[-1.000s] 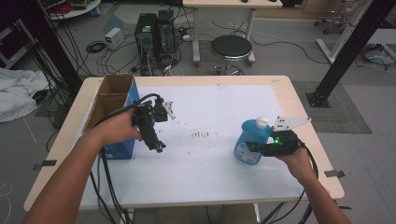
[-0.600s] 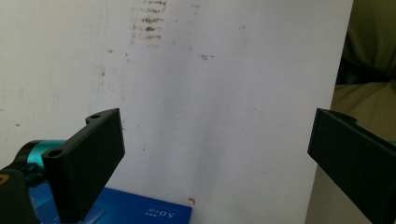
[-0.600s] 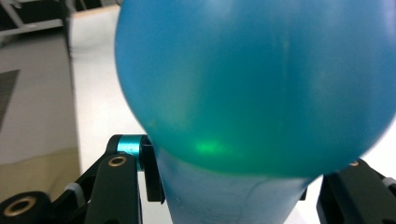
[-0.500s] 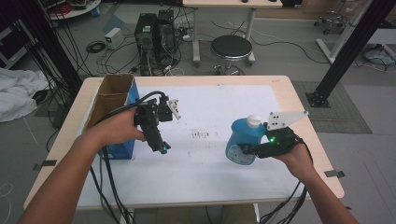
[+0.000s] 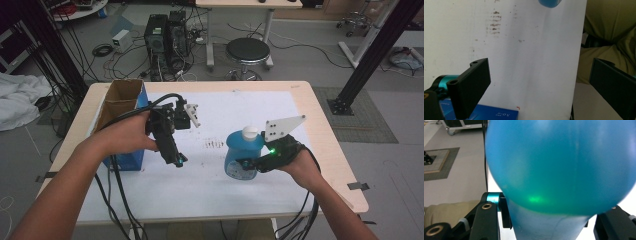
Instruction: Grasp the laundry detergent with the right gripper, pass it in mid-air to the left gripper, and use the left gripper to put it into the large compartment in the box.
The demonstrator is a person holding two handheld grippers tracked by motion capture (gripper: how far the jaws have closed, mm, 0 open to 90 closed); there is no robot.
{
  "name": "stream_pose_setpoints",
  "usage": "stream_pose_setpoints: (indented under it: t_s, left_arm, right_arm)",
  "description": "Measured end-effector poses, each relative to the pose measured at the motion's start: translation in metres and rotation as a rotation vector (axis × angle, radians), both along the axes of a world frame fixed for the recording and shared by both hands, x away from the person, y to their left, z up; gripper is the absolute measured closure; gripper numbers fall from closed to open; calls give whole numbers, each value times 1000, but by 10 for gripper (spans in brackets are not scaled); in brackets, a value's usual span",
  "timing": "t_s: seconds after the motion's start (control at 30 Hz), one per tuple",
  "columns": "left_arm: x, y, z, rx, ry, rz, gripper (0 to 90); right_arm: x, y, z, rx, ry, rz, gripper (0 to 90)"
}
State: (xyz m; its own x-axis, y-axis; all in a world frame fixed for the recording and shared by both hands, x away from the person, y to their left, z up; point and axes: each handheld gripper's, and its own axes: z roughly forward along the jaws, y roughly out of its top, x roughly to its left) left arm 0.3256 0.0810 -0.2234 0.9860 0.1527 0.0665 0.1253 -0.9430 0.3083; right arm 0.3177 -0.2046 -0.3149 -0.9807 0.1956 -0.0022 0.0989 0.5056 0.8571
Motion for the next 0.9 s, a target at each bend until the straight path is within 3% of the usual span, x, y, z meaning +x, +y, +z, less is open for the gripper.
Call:
stream_pose_setpoints:
  t_s: [0.33, 0.9]
  left_arm:
    - [-1, -16, 7, 20, 47, -22, 38]
    - [-1, -43, 17, 23, 56, -77, 38]
  right_arm:
    - [5, 29, 2, -24, 2, 74, 453]
    - [9, 53, 2, -34, 1, 136, 454]
